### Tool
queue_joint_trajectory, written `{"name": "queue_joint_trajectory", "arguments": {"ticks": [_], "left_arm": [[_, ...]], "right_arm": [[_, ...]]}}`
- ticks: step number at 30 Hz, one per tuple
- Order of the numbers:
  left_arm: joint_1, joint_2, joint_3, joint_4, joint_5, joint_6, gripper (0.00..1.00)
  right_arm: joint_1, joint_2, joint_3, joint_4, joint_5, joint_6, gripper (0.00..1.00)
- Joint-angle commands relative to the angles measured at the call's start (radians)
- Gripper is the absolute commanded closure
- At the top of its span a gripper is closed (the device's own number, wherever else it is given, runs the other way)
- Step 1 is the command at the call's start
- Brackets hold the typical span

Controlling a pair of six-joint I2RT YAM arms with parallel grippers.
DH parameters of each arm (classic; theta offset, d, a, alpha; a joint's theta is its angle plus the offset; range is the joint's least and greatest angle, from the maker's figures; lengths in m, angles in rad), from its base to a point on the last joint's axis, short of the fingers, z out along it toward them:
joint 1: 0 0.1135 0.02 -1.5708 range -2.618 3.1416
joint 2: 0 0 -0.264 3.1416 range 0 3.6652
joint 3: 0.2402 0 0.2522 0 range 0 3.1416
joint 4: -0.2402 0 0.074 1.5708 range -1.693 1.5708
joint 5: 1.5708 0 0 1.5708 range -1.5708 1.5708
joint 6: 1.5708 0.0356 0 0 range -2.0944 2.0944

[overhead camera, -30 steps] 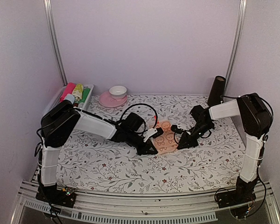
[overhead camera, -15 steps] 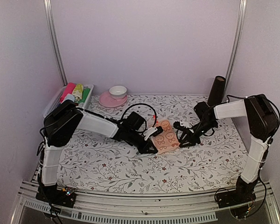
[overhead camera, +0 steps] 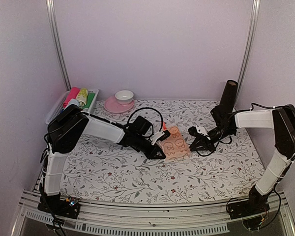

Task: Roll the towels
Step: Roll the towel at the center of the board.

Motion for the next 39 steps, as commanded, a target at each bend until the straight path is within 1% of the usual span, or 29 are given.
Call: {"name": "queue_joint_trajectory", "arguments": {"ticks": [1, 5, 9, 16, 35, 36, 39], "left_arm": [[0.021, 0.046, 0.002, -0.063, -0.028, -0.01, 1.0], [0.02, 0.044, 0.003, -0.06, -0.018, -0.013, 1.0], [0.019, 0.038, 0.003, -0.061, -0.014, -0.013, 1.0], [0.017, 0.039, 0.007, -0.068, -0.006, -0.009, 1.0], [-0.004, 0.034, 0.022, -0.089, 0.021, 0.004, 1.0], [-0.006, 0.031, 0.021, -0.091, 0.019, 0.005, 0.98], [-0.011, 0.015, 0.02, -0.1, 0.016, 0.009, 0.72]], "right_arm": [[0.012, 0.044, 0.02, -0.028, -0.022, -0.026, 0.88], [0.045, 0.068, 0.023, -0.023, 0.006, -0.032, 0.9], [0.07, 0.091, 0.031, 0.015, 0.044, 0.011, 0.91], [0.072, 0.105, 0.031, 0.111, 0.102, 0.116, 0.92], [0.07, 0.165, 0.06, 0.161, 0.174, 0.21, 0.93], [0.07, 0.168, 0.063, 0.161, 0.174, 0.214, 0.93], [0.07, 0.173, 0.067, 0.162, 0.182, 0.222, 0.93]]}}
